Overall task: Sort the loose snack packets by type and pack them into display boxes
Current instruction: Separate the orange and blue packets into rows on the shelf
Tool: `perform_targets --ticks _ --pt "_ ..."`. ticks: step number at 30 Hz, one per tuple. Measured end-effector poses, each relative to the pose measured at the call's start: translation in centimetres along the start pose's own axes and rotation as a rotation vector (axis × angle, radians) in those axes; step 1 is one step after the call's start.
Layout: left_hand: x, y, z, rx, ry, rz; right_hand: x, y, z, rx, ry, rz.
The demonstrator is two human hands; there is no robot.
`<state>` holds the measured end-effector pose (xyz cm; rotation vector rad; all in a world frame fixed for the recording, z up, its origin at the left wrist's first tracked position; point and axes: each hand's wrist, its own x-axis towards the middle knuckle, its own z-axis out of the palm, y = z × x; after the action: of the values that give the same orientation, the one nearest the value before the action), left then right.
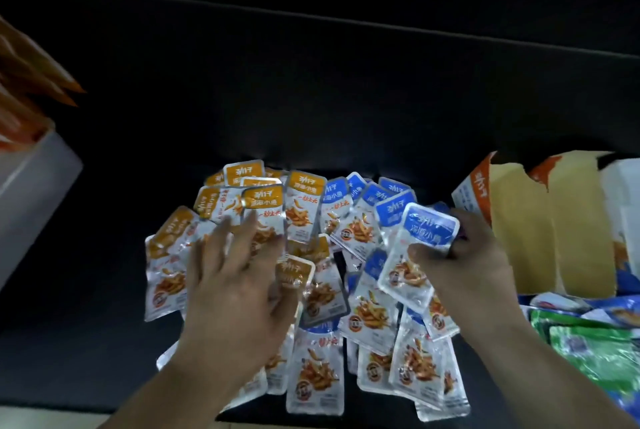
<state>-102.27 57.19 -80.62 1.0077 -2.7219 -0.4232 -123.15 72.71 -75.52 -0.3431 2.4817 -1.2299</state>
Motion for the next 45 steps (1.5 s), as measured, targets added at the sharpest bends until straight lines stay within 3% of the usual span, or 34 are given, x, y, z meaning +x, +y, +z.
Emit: perform_targets --ticks 3,4,7,9,11,13,16,18,22,25,27,30,34,37,40,45 --pt "-1.6 -1.7 1.1 0.113 -0.305 -0.16 1.4 2.1 0.8 -0.215 0.073 -0.114" --pt "-2.0 -2.1 1.5 0.116 -0.34 -0.165 1.6 2.8 1.3 -0.302 0.096 -0.142" --pt "-2.2 -2.8 2.4 0.122 -0.334 -0.129 1.4 2.7 2.4 -0.584 0.153 -0.225" --pt "-2.2 -3.2 2.5 0.117 -0.298 -0.109 0.3 1.9 3.3 -0.613 0.153 -0.393" --pt "-2.6 -3.7 2.7 0.137 -0.308 -0.098 -2.0 1.0 5.3 -0.519 0.017 -0.563" --pt "-2.7 -4.0 2.8 0.157 -0.317 -0.092 -4.6 0.3 7.8 -0.549 -0.231 -0.615" --pt "-2.7 -4.8 2.7 0.171 -0.301 -0.065 -7.0 -0.2 10.9 -0.775 -0.568 -0.538" --pt "-3.0 -5.8 2.6 0.171 -0.296 -0.057 -7.5 -0.1 11.8 -0.823 -0.636 -0.485" --pt "-3.0 -8.5 2.2 0.178 -0.251 -0.035 -5.8 0.1 11.3 -0.567 -0.627 -0.49" --pt "-2.7 -9.9 1.7 0.195 -0.257 -0.014 -4.1 0.4 10.0 -0.438 -0.413 -0.538" --pt "-2.7 -9.9 1.5 0.182 -0.273 -0.008 -4.8 1.2 9.8 -0.495 -0.328 -0.61" --pt "-2.6 -9.5 1.0 0.122 -0.287 -0.035 -6.7 3.0 10.2 -0.775 -0.387 -0.675" --pt "-2.6 -9.2 0.1 0.052 -0.311 -0.054 -6.2 2.8 8.3 -0.97 -0.493 -0.513" --pt "-2.6 -9.4 0.0 0.029 -0.33 -0.038 -6.4 0.5 8.4 -0.833 -0.544 -0.428" --pt "-2.4 -10.0 -0.1 -0.008 -0.167 0.041 -6.5 -1.9 11.0 -0.645 -0.57 -0.43" --pt "-3.9 -11.5 0.9 0.081 -0.192 0.006 -5.6 -3.9 16.2 -0.784 -0.662 -0.385"
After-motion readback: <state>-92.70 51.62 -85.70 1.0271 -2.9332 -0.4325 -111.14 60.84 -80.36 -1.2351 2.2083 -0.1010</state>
